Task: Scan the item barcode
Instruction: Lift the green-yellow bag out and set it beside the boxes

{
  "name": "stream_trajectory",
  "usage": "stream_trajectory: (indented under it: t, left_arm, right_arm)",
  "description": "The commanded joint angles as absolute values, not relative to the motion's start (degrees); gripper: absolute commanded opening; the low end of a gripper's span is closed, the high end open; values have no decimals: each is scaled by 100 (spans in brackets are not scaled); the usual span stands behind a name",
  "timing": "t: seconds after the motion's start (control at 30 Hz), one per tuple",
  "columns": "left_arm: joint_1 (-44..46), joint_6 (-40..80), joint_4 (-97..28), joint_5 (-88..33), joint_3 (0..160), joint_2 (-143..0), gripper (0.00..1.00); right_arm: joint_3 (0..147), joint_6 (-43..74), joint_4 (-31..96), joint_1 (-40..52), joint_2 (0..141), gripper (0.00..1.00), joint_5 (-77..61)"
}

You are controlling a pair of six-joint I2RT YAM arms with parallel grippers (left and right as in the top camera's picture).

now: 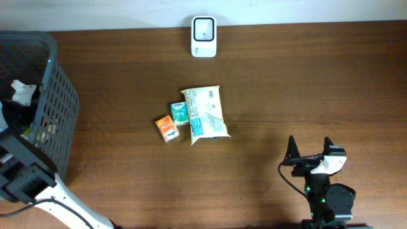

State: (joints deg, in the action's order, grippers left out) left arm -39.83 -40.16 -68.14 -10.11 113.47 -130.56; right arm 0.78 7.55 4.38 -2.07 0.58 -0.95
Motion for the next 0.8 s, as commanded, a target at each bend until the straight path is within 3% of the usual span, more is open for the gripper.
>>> stream_trajectory:
  t: [0.0, 0.1, 0.17, 0.2, 0.37, 0.57, 0.77]
  left_arm:
    - [-4032, -4143, -6831, -1074, 11330, -13310, 61]
    - [-4003, -4128, -6834, -1280, 11330, -13506, 48]
    - [-4029, -4128, -6759, -1291, 11332, -13502, 10]
    - [-4032, -4128, -6735, -1291, 11332, -13502, 0]
    - [-4029, -3776, -6740, -1293, 11526, -13498, 0]
    - [-3964, -1444, -7690, -1579, 14396, -13251, 0]
    - [-3540, -469, -7922, -2775, 15559, -11596, 0]
  right_arm:
    - [32, 775, 447, -228, 21, 99, -45]
    - [32, 773, 447, -228, 21, 99, -45]
    - [32, 775, 447, -228, 21, 99, -45]
    - [32, 775, 447, -228, 21, 99, -45]
    - [32, 775, 445, -228, 21, 99, -45]
    - [32, 775, 445, -228, 21, 99, -45]
    - [32, 775, 447, -228, 21, 99, -45]
